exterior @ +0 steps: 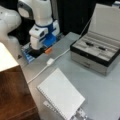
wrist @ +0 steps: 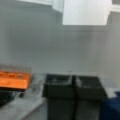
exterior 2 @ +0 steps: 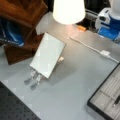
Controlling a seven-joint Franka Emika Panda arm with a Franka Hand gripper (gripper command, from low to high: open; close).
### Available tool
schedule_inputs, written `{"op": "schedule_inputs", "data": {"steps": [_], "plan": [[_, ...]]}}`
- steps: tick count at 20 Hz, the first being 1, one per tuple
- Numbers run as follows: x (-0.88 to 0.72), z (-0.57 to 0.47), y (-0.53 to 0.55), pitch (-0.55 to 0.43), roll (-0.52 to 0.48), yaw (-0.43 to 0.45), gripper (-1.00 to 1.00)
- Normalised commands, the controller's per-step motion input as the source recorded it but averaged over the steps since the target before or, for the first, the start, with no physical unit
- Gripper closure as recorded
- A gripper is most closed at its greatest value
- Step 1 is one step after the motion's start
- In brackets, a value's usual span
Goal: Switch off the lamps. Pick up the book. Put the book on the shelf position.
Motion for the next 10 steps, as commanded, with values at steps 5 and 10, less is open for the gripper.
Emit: {"op": "schedule_inputs", "data": {"steps": [5, 10], "plan": [[-0.4, -0.24, -0.06, -0.19, 0.051, -0.098, 1.0], [-0.41, -0.35, -0.04, -0.25, 0.063, -0.093, 1.0]]}}
